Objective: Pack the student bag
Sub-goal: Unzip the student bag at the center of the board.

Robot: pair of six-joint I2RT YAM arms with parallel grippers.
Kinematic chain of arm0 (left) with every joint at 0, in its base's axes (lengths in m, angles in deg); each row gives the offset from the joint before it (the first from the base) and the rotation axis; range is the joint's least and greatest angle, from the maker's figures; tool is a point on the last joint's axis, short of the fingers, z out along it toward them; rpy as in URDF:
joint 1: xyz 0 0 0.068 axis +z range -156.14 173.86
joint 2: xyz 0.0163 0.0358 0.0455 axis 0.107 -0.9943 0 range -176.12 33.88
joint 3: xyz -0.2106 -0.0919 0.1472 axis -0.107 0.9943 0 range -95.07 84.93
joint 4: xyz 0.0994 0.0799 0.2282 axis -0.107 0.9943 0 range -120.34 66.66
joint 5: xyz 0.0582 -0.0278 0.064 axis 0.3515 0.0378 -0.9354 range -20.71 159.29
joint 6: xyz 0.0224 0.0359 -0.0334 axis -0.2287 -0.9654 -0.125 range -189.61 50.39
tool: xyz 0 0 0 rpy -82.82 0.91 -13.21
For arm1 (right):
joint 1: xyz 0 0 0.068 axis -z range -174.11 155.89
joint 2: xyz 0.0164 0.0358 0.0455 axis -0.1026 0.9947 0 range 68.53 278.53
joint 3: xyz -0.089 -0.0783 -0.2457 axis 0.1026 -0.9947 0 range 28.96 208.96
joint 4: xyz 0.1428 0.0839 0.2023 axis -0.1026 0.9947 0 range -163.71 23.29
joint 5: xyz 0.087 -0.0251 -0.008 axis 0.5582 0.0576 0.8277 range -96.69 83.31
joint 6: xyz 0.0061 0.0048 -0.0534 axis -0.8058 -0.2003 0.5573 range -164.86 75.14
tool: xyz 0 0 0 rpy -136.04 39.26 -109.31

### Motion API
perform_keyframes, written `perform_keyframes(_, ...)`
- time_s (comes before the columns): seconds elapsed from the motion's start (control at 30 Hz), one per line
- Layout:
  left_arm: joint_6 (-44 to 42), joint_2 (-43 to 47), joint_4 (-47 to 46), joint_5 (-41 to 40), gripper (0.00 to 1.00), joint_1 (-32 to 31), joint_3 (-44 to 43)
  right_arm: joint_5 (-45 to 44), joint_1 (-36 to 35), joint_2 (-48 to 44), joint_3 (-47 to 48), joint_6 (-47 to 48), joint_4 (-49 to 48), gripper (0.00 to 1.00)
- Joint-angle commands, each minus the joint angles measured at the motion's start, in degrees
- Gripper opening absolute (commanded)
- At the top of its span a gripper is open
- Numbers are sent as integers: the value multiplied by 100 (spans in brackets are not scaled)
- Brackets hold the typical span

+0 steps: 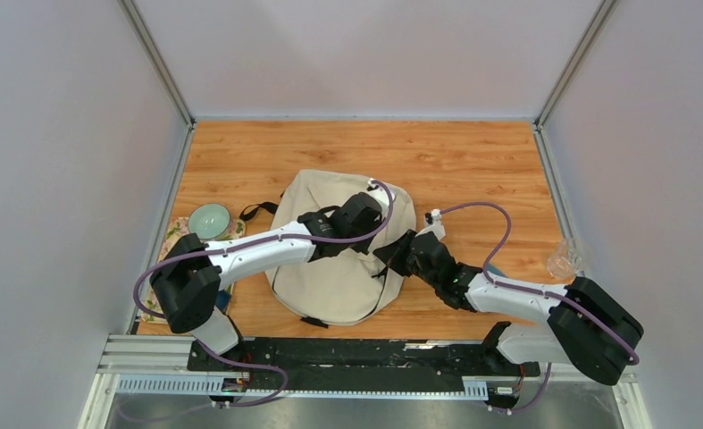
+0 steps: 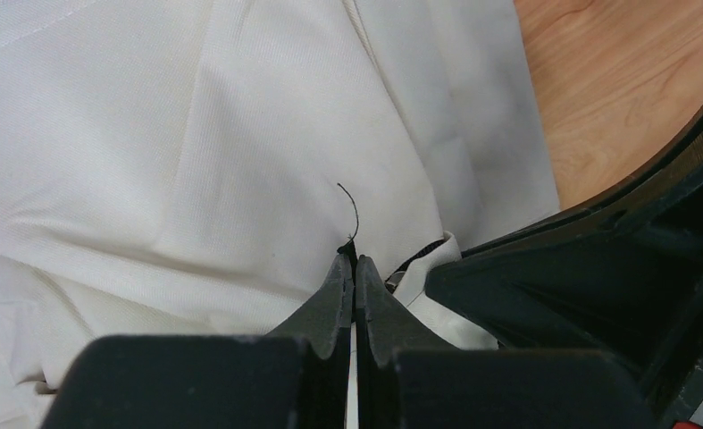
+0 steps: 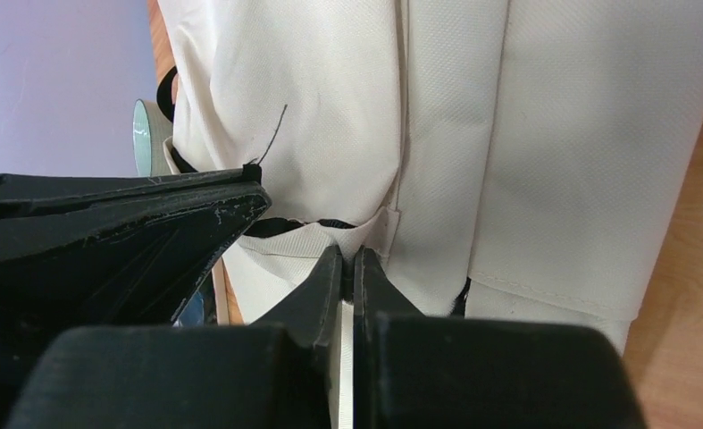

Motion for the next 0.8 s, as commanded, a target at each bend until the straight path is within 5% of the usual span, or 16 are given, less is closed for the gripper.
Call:
perform_keyframes(0.0, 68, 311, -195, 11, 0, 57, 15, 7, 9, -88, 51, 0, -379, 0)
perform_keyframes(0.77, -248, 2165, 16, -630, 0, 1701, 1860, -107, 1151, -1820, -740, 360, 1229, 0)
